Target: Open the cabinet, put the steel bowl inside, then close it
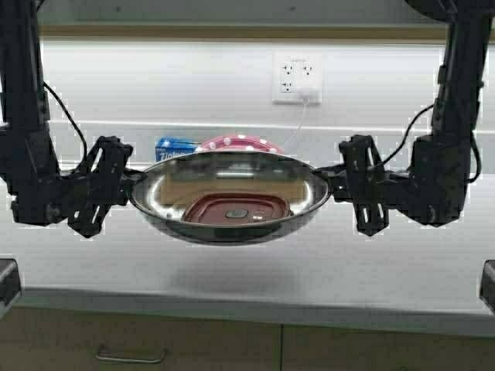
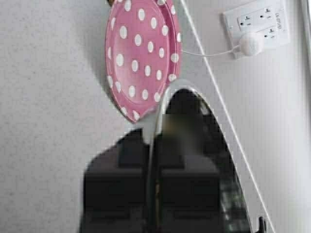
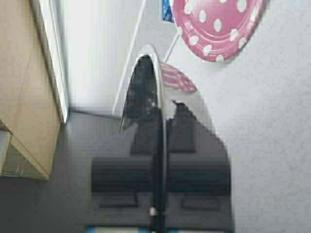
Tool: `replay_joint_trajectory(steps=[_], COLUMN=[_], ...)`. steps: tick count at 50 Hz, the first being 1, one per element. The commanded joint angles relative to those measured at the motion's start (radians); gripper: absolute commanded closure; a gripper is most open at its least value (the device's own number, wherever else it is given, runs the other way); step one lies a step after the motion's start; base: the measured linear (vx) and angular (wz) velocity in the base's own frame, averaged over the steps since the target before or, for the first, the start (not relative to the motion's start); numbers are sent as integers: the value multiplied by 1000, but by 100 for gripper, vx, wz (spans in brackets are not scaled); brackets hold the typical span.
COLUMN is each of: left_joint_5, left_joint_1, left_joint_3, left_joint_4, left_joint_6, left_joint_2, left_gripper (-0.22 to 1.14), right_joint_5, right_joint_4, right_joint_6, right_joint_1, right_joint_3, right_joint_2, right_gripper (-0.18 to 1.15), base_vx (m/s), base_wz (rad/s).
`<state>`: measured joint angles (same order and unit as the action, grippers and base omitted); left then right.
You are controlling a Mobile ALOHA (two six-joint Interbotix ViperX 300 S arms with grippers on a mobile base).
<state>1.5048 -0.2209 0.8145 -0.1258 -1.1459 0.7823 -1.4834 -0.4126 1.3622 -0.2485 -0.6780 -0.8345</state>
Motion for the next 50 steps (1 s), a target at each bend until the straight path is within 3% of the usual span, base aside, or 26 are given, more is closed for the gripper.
replay_joint_trajectory(steps=[1,12,27,50], left_joint_5=[8,6,-75,-407], left_joint_1=[3,-17,-81,-138], left_joint_3=[63,169,278,318], left_joint_4=[-3,-54,-48,-48], left_joint_6=[-18,-20,-14,-15], left_joint_2=[-104,-253,-485,-867], left_gripper=[89,89,89,89], right_joint_5=[-25,-25,-17,187], right_joint_4=[-21,-20,32,95], right_joint_6=[25,25,18,38], right_joint_1=[-12,-66,-117,-192], right_joint_3=[-80,-189,-322,-405], right_joint_2=[135,285,489,844], right_gripper=[90,90,90,90], base_vx=[-1,-1,-1,-1], base_wz=[1,0,0,0])
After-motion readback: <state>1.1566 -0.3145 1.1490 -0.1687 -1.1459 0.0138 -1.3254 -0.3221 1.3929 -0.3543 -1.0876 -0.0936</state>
